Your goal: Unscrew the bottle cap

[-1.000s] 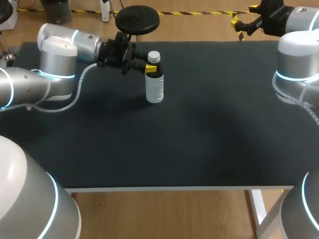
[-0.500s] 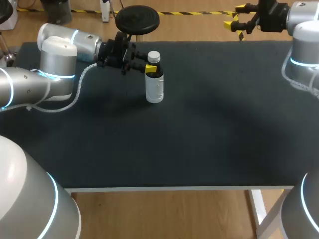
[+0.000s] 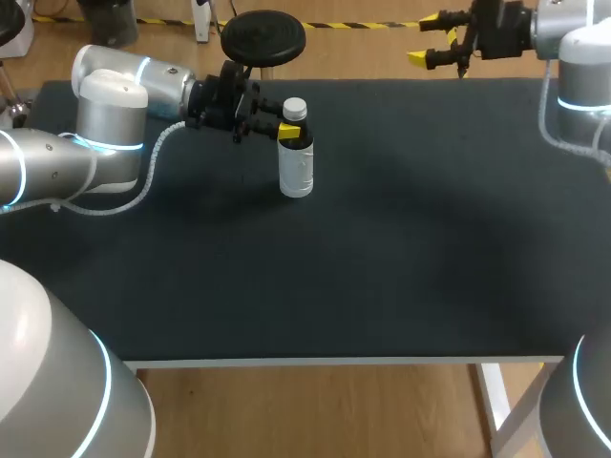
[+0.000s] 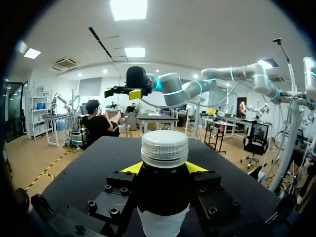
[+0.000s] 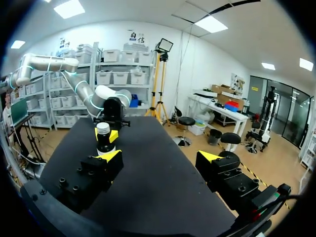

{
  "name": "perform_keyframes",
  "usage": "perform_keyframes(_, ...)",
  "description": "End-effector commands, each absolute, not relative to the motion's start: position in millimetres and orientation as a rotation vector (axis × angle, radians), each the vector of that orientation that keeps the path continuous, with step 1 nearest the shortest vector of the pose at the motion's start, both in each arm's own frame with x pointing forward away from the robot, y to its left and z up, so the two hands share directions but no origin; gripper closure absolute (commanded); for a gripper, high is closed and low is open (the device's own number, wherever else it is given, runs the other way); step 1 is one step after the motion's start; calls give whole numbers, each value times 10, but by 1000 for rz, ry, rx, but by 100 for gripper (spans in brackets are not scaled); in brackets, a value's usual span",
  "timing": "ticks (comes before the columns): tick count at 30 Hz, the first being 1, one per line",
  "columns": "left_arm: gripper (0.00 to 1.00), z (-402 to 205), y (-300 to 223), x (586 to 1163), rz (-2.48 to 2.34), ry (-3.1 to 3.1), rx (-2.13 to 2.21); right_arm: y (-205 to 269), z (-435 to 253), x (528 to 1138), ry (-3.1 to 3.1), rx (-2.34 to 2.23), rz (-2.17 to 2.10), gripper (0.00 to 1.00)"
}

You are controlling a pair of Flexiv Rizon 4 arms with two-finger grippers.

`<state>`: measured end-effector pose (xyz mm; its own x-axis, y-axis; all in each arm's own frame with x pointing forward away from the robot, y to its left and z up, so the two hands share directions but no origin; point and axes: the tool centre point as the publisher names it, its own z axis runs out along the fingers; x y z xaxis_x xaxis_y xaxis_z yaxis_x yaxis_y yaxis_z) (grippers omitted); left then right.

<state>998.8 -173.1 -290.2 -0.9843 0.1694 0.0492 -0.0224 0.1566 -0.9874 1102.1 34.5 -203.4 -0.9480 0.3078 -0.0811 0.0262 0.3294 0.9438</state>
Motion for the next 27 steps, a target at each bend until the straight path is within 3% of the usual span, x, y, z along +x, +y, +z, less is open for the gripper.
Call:
perform_keyframes(1, 100, -2910, -1729, 9987, 1942, -2272, -146, 462, -2117, 11127, 2402, 238, 1725, 0)
perform_keyframes(13, 100, -2910, -1729, 9987, 1942, -2272, -146, 784, -2266, 11074, 2451, 181, 1828, 0)
perform_keyframes(27, 100, -2910, -1729, 9987, 1942, -2272, -146, 790, -2265, 11066, 2469, 188, 1807, 0)
